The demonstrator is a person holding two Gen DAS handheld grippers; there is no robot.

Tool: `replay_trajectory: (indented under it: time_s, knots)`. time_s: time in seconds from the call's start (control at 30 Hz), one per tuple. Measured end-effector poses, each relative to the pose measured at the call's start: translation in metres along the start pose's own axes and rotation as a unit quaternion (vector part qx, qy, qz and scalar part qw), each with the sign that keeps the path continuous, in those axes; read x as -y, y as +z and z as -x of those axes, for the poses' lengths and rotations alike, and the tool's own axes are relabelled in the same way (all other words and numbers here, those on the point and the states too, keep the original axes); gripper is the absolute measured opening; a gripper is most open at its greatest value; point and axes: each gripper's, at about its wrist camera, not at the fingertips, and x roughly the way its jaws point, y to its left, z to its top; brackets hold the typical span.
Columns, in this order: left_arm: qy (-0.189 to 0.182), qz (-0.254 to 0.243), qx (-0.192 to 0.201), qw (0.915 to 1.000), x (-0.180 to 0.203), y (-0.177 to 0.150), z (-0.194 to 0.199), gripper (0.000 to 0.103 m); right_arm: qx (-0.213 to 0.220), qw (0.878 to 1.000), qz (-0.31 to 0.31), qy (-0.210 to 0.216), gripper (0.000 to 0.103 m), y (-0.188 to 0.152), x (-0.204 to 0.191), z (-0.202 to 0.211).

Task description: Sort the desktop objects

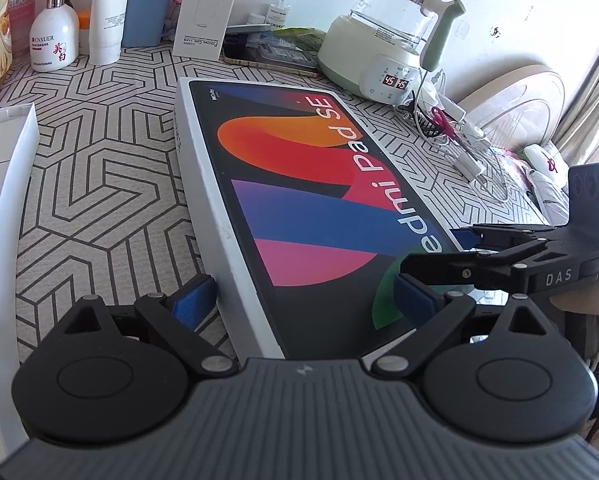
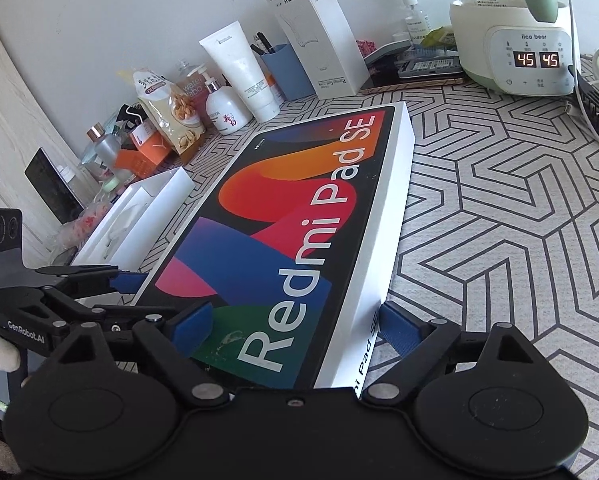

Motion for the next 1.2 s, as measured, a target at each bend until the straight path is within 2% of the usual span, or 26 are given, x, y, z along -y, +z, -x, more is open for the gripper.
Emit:
replay_trajectory:
  time_s: [0.17, 0.47, 0.7, 0.97, 1.2]
  knots:
    - [0.001, 0.007, 0.006, 1.0, -0.001, -0.004, 0.012, 0.096, 0.011, 1.0, 0.007, 0.003, 0.093, -0.001, -0.009, 0.005]
    - [0.019, 0.01, 0.033, 0.9992, -0.009, -0.014, 0.042, 0.096, 0.014, 0.999, 0.001, 0.042, 0.093, -0.005, -0.025, -0.001]
    - [0.043, 0.005, 0.052, 0.9977, -0.012, -0.02, 0.057, 0.096, 0.009, 0.998, 0.019, 0.051, 0.093, -0.005, -0.044, -0.005]
    - [0.038, 0.002, 0.065, 0.9972, -0.013, -0.025, 0.07, 0.096, 0.013, 0.998, 0.021, 0.058, 0.093, -0.009, -0.052, 0.002]
    - [0.048, 0.005, 0.089, 0.9949, -0.017, -0.028, 0.083, 0.096, 0.02, 0.997, 0.014, 0.078, 0.093, -0.013, -0.06, 0.004]
